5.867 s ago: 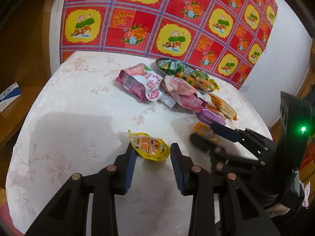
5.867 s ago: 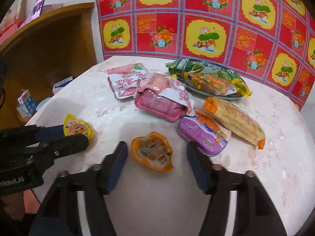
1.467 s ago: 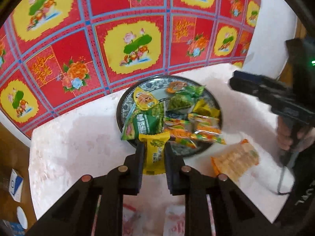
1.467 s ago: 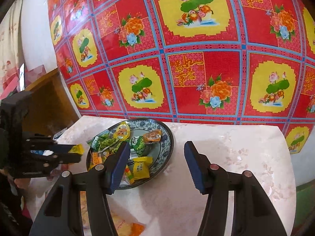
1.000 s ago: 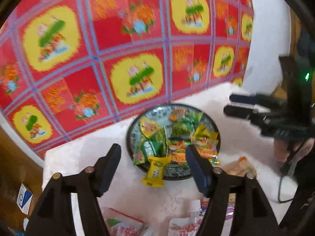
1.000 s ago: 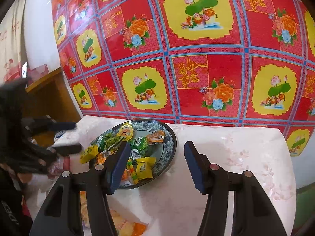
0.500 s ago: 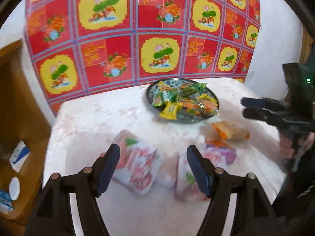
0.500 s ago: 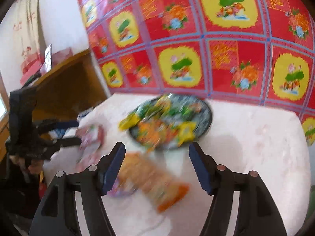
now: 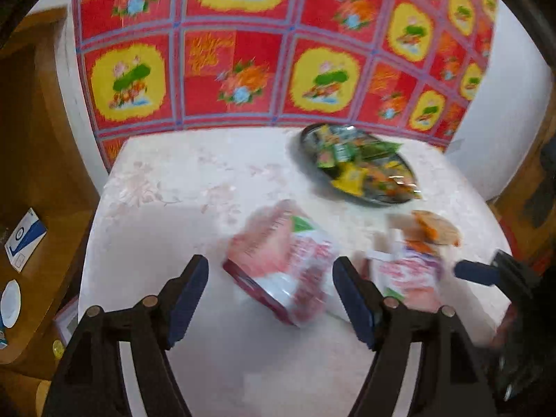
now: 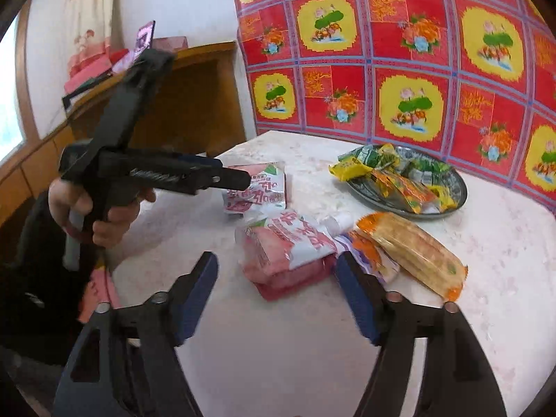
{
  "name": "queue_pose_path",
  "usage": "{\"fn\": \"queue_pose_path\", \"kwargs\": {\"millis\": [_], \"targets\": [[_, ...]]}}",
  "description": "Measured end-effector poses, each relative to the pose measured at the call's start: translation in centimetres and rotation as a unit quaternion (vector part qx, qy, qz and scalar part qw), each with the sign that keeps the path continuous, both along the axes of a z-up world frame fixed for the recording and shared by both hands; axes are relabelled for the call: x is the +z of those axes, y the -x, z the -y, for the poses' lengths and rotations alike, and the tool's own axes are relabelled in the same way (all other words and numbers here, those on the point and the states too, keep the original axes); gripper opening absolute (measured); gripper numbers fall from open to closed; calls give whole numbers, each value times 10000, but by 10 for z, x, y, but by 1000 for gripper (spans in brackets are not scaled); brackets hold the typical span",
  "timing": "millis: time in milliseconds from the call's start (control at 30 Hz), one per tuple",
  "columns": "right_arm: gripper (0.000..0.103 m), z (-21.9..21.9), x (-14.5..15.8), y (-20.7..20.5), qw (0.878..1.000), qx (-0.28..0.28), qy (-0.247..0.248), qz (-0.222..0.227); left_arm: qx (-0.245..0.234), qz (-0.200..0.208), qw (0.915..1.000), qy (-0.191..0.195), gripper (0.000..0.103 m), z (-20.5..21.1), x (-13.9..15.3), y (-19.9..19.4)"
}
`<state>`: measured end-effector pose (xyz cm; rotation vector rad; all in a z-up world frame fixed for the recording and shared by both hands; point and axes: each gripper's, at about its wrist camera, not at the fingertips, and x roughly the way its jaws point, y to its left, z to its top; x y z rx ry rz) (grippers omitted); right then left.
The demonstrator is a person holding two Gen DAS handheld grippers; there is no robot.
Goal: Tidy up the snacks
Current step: 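Withdraw both tools from the plate toward the pink juice pouches, then grasp a pink juice pouch with the right tool while the left tool grasps another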
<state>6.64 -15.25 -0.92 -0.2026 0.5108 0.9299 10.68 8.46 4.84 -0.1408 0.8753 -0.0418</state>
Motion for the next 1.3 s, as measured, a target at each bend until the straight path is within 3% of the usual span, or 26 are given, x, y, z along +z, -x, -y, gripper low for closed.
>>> {"fn": "queue_pose_path", "kwargs": {"millis": [167, 300, 533, 600, 633, 667, 800, 933, 1000, 1133, 1300], "targets": [[80, -22, -1, 4, 9992, -210, 192, 276, -662, -415, 9966, 252, 77, 8, -17, -23], [80, -34, 1, 2, 9982, -267, 390, 366, -786, -291, 9964, 77, 76, 24, -17, -11], [79, -40, -9, 4, 9947, -428, 811, 460, -225, 130, 9993, 275, 75, 30, -19, 30], [74, -37, -9, 5, 9949, -455, 773, 459, -18, 316, 9994, 136, 75, 29, -15, 40], [62, -36, -9, 7, 9946, -474, 779, 485, 56, 398, 9992, 46, 75, 30, -13, 45], [58, -34, -9, 9, 9946, -467, 779, 509, 104, 458, 9989, -72, 75, 31, -11, 51], [54, -30, -11, 20, 9938, -620, 725, 577, 468, 617, 9965, -302, 75, 36, -8, 69], [51, -27, -17, 28, 9912, -817, 736, 740, 533, 840, 9941, -424, 75, 46, -12, 82], [50, -25, -16, 27, 9917, -886, 682, 630, 584, 1012, 9921, -452, 75, 53, -17, 88], [49, -23, -14, 21, 9936, -892, 547, 415, 671, 962, 9915, -555, 75, 63, -21, 87], [46, -13, -10, 16, 9965, -781, 265, 143, 601, 1148, 9893, -677, 75, 63, -4, 91]]}}
